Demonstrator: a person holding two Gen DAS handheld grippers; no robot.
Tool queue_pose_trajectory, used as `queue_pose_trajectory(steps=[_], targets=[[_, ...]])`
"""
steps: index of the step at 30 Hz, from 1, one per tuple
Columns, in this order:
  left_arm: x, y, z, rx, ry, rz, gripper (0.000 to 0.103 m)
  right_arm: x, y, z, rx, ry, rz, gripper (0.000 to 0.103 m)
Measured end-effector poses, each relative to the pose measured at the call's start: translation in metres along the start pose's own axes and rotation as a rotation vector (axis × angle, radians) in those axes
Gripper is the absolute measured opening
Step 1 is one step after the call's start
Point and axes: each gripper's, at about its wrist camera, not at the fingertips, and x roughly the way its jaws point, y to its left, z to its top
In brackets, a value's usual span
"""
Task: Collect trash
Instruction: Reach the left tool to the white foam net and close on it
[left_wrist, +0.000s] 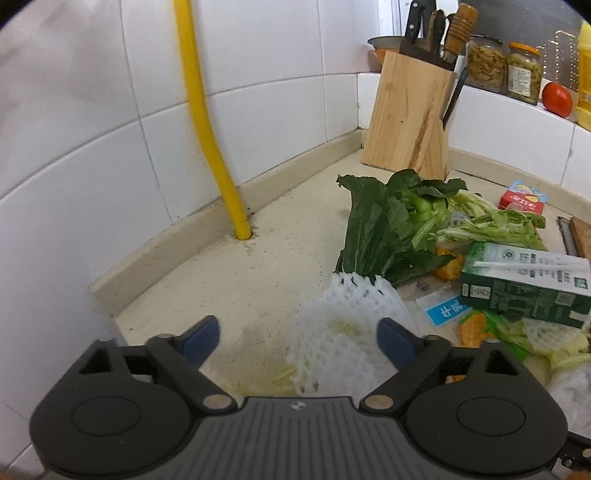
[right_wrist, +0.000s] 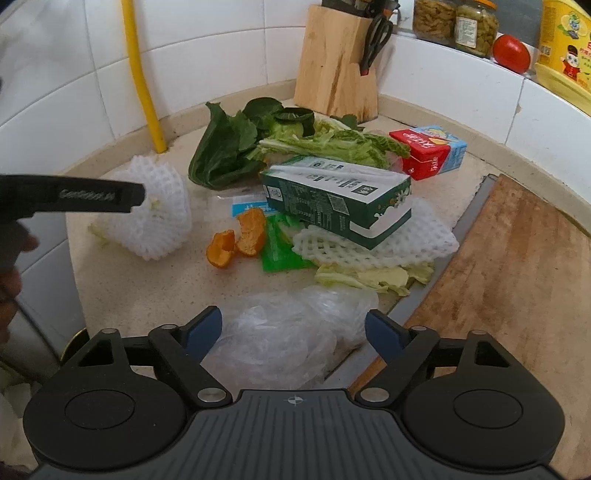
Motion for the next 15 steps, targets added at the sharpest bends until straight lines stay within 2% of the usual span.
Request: queue_pose_trajectory(steps=[1,3,4,5,7,9,10,11,13,15], targets=[[0.004,0.001,0.001,-0.006,0.011,-0.006,0.079,0.001,-0.001,0.001,-0.003,0.000,0.003,0.083],[0.012,0.001,0.003,0.001,0.045,0.005,0.063,0.003,-0.002,0.004,-0.007,-0.002,0.008,0.078],[0.015,0.000,0.003,0.004,0.063,0.016,0.048,0.003,-0.003,0.005,-0.005,-0.004,0.012,0.074],[0.018,0.001,0.004,0.002,0.083,0.007,0.037,0.003,-0.005,0.006,0.005,-0.008,0.019,0.071],[0.018,0.004,0.005,-0.025,0.101,-0.044,0.028,0.001,-0.009,0.009,0.018,-0.018,0.036,0.058],[0.015,0.004,0.008,-0.027,0.107,-0.064,0.017,0.000,-0.014,0.013,0.034,-0.031,0.061,0.050],[0.012,0.004,0.009,-0.028,0.106,-0.071,0.009,0.000,-0.016,0.015,0.045,-0.034,0.075,0.044],[0.008,0.005,0.011,-0.037,0.103,-0.090,0.007,0.000,-0.019,0.017,0.057,-0.036,0.087,0.041],[-0.002,0.007,0.014,-0.059,0.095,-0.125,0.007,0.000,-0.024,0.020,0.076,-0.037,0.104,0.010],[-0.011,0.006,0.016,-0.063,0.086,-0.155,0.007,0.000,-0.029,0.021,0.094,-0.032,0.125,0.010]])
